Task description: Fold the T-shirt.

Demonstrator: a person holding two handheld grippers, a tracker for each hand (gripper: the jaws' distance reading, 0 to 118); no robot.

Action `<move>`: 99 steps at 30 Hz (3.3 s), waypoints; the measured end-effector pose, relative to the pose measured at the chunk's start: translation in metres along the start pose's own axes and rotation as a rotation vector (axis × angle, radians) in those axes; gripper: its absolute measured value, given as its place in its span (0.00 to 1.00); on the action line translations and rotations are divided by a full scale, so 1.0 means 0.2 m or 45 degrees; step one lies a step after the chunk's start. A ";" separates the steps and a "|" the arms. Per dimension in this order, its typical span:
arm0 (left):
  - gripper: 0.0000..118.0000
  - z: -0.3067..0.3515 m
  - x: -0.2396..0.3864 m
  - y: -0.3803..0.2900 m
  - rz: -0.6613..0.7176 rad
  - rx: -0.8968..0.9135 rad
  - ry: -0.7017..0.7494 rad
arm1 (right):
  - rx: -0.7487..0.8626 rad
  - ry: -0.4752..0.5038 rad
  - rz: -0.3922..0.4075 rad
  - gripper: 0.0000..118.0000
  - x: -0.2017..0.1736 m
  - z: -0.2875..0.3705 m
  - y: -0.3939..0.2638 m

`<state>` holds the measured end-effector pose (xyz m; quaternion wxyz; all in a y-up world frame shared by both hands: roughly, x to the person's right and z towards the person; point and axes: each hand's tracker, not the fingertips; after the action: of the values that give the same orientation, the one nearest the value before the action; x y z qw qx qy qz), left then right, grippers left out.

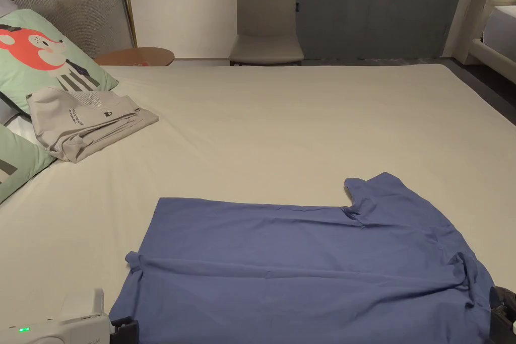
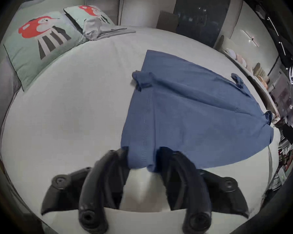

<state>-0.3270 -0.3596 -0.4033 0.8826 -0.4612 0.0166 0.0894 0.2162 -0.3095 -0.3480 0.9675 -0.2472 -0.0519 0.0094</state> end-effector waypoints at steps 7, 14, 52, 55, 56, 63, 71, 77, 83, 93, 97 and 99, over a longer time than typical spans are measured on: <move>0.03 0.11 0.05 0.01 0.003 0.075 -0.058 | -0.187 -0.061 -0.050 0.63 0.08 -0.14 -0.05; 0.03 0.15 0.05 0.04 -0.022 0.100 -0.055 | -0.483 -0.017 -0.221 0.74 0.18 -0.34 -0.15; 0.90 0.65 -0.07 -0.54 0.136 0.160 0.018 | -0.372 -0.065 -0.079 0.76 0.20 0.41 -0.28; 0.90 0.77 0.00 -0.45 0.099 0.351 -0.003 | -0.135 -0.099 -0.091 0.76 0.17 0.47 -0.14; 0.88 0.80 0.03 -0.42 0.084 0.415 -0.010 | -0.064 -0.107 -0.092 0.75 0.16 0.49 -0.10; 0.19 0.94 0.21 -0.25 0.043 0.662 -0.179 | 0.286 -0.030 -0.107 0.19 -0.01 0.55 0.12; 0.00 0.79 0.27 -0.05 -0.022 0.603 -0.152 | 0.278 0.049 -0.083 0.01 -0.12 0.42 0.18; 0.01 0.43 0.20 0.33 -0.033 0.427 -0.046 | 0.193 0.058 -0.111 0.01 -0.13 0.24 0.16; 0.93 -0.06 0.10 0.58 0.036 0.154 -0.020 | 0.093 0.048 -0.107 0.01 -0.14 0.09 0.11; 0.55 -0.41 0.12 0.53 0.074 -0.044 0.086 | -0.015 0.015 -0.126 0.01 -0.09 -0.07 0.03; 0.03 -0.30 0.17 0.51 -0.007 0.019 0.063 | -0.048 0.027 -0.134 0.01 -0.07 -0.12 0.04; 0.03 -0.24 0.20 0.50 -0.036 0.087 0.076 | -0.069 0.002 -0.145 0.01 -0.05 -0.20 0.09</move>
<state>-0.3024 -0.3371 -0.5159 0.8981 -0.4336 0.0395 0.0625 0.2106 -0.3128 -0.3918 0.9595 -0.2701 -0.0653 -0.0475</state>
